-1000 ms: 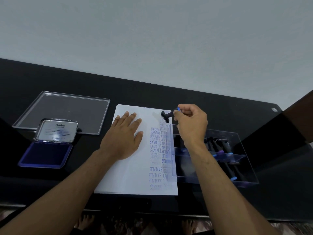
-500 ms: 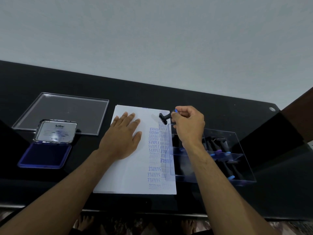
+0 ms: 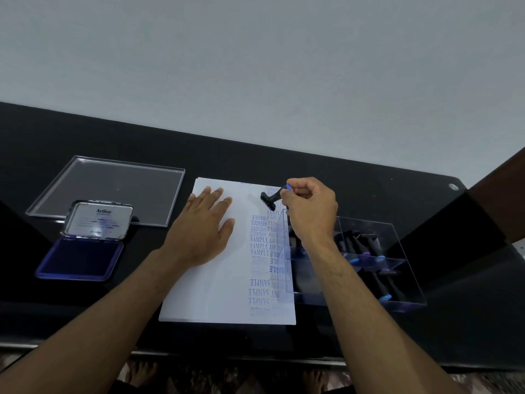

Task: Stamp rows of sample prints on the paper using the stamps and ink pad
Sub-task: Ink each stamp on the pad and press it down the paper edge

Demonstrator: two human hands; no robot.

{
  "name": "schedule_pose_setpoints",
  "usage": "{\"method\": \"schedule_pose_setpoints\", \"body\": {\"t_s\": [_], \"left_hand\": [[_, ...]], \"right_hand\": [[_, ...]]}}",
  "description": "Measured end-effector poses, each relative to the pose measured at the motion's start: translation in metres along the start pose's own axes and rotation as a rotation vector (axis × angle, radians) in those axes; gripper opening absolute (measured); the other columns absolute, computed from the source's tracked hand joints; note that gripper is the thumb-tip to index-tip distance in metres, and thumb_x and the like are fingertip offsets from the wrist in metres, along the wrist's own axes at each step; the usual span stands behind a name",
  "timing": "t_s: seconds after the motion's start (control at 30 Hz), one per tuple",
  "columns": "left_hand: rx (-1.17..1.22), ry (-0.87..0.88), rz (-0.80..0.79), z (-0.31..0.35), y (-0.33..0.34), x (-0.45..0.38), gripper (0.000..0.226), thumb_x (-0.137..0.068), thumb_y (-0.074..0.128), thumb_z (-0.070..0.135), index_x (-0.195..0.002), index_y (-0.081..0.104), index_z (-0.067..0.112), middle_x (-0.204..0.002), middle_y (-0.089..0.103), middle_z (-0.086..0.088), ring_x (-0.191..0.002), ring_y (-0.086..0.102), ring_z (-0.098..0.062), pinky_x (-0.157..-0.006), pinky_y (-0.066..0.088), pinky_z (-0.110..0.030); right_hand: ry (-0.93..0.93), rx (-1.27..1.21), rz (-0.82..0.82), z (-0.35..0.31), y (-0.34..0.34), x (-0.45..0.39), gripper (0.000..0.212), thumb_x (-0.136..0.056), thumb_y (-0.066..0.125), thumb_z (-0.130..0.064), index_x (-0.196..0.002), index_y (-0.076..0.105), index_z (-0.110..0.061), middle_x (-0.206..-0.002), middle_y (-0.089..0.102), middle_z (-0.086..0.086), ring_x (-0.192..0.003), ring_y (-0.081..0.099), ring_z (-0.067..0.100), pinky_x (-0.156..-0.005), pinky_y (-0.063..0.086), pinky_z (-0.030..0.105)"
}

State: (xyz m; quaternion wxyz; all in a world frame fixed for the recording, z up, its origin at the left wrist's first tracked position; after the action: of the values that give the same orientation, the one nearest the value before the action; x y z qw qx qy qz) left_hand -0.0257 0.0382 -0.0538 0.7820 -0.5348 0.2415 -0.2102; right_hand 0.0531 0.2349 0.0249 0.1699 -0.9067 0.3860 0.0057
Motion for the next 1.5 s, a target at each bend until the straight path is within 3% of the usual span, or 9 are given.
{"method": "schedule_pose_setpoints", "body": {"t_s": [0.23, 0.4, 0.73, 0.97, 1.07, 1.33, 1.5], "left_hand": [[-0.018, -0.049, 0.03, -0.023, -0.03, 0.032, 0.068, -0.097, 0.021, 0.052, -0.156, 0.033, 0.02, -0.166, 0.021, -0.002, -0.155, 0.007, -0.021, -0.124, 0.0, -0.039], [-0.021, -0.106, 0.064, -0.055, -0.054, 0.069, 0.066, -0.097, 0.025, 0.052, -0.153, 0.034, 0.02, -0.164, 0.025, -0.004, -0.154, 0.01, -0.023, -0.126, 0.008, -0.046], [-0.096, -0.3, 0.104, -0.132, -0.08, 0.162, 0.07, -0.094, 0.022, 0.055, -0.148, 0.044, 0.016, -0.157, 0.038, -0.009, -0.15, 0.026, -0.028, -0.123, 0.018, -0.052], [-0.093, -0.387, 0.127, -0.166, -0.083, 0.198, 0.071, -0.094, 0.024, 0.058, -0.151, 0.041, 0.019, -0.159, 0.036, -0.007, -0.151, 0.024, -0.027, -0.123, 0.019, -0.051], [-0.097, -0.399, 0.125, -0.175, -0.081, 0.205, 0.072, -0.094, 0.023, 0.059, -0.151, 0.04, 0.018, -0.159, 0.036, -0.007, -0.151, 0.023, -0.026, -0.123, 0.019, -0.051], [-0.118, -0.409, 0.122, -0.186, -0.079, 0.212, 0.073, -0.094, 0.018, 0.061, -0.152, 0.039, 0.021, -0.162, 0.031, -0.006, -0.153, 0.018, -0.025, -0.124, 0.015, -0.052], [-0.14, -0.408, 0.129, -0.186, -0.075, 0.213, 0.07, -0.095, 0.019, 0.059, -0.152, 0.04, 0.023, -0.163, 0.03, -0.004, -0.153, 0.016, -0.024, -0.124, 0.014, -0.051]], "right_hand": [[-0.051, 0.025, -0.118, -0.021, 0.034, 0.029, 0.016, -0.079, 0.074, -0.01, -0.091, 0.074, -0.022, -0.079, 0.07, -0.009, -0.076, 0.068, 0.01, -0.069, 0.061, 0.039], [-0.11, 0.058, -0.208, -0.037, 0.07, 0.062, 0.016, -0.08, 0.072, -0.009, -0.091, 0.074, -0.021, -0.082, 0.069, -0.01, -0.078, 0.067, 0.007, -0.071, 0.06, 0.034], [-0.267, 0.153, -0.415, -0.069, 0.144, 0.126, 0.019, -0.082, 0.074, -0.016, -0.1, 0.075, -0.021, -0.093, 0.07, -0.008, -0.082, 0.064, 0.0, -0.075, 0.05, 0.011], [-0.436, 0.268, -0.548, -0.088, 0.179, 0.169, 0.019, -0.086, 0.073, -0.016, -0.105, 0.075, -0.02, -0.103, 0.069, -0.005, -0.085, 0.063, 0.008, -0.082, 0.057, 0.027], [-0.536, 0.367, -0.589, -0.093, 0.19, 0.179, 0.018, -0.088, 0.071, -0.015, -0.106, 0.075, -0.017, -0.104, 0.068, -0.002, -0.087, 0.063, 0.011, -0.083, 0.056, 0.027], [-0.576, 0.477, -0.67, -0.095, 0.208, 0.187, 0.027, -0.092, 0.066, -0.017, -0.119, 0.07, -0.017, -0.12, 0.065, 0.002, -0.103, 0.062, 0.015, -0.093, 0.054, 0.034], [-0.61, 0.509, -0.691, -0.091, 0.211, 0.191, 0.026, -0.093, 0.064, -0.016, -0.118, 0.07, -0.016, -0.116, 0.064, 0.003, -0.101, 0.061, 0.015, -0.093, 0.053, 0.033]]}}
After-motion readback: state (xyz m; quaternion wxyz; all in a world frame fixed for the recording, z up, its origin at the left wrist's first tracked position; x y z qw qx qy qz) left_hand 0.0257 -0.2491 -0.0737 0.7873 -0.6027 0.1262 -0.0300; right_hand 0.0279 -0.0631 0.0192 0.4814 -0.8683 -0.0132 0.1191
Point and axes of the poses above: each hand's wrist, its own x-axis away from the middle knuckle, its own y-axis out of the palm, z = x × y, the point moved 2 cm from there along -x, towards the middle knuckle
